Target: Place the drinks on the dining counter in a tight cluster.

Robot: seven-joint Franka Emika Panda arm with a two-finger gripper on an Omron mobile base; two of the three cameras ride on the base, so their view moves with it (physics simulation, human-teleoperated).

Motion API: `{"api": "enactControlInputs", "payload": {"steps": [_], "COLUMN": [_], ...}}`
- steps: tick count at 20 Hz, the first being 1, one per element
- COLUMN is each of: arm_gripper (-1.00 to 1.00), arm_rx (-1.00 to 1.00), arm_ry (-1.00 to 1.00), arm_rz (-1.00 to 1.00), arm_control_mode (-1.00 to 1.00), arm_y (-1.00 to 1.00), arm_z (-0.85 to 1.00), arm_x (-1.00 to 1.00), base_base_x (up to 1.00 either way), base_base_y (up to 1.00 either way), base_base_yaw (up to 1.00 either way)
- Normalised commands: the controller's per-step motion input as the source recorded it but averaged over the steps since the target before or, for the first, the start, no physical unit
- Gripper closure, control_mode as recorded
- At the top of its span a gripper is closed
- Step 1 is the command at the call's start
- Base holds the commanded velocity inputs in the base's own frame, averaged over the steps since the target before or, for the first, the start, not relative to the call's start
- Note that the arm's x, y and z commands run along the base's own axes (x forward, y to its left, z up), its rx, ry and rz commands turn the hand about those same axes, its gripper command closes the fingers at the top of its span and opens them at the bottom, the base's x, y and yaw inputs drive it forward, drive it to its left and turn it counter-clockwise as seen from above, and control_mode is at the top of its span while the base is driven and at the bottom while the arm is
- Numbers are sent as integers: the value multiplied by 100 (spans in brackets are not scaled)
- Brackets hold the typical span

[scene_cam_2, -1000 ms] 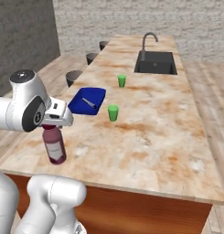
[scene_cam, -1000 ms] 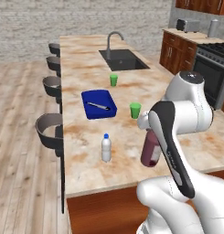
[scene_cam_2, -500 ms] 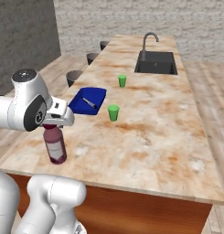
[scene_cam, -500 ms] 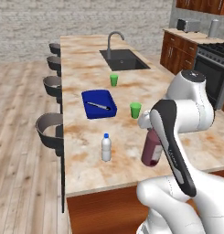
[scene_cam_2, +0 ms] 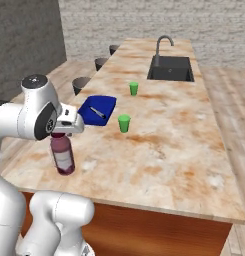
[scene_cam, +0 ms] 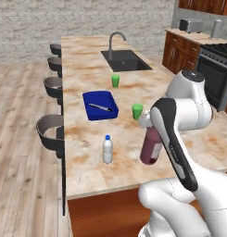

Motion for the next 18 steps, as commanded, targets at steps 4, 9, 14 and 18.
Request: {"api": "enactControlInputs", "payload": {"steps": [4,9,14,18], "arm_gripper": [100,100,100,100], "arm_rx": [0,0,-4,-6], "arm_ry": [-1,0,-1,-3], "arm_rz": [24,38,47,42], "arm_control_mode": [-100,-100,-100,-100], "arm_y": [0,0,0,0], "arm_z": [-10,-13,-12,-10], "arm_x": [80,68,11,0], "base_base_x": [0,0,0,0], "base_base_y": [0,0,0,0], "base_base_yaw": [0,0,0,0]}}
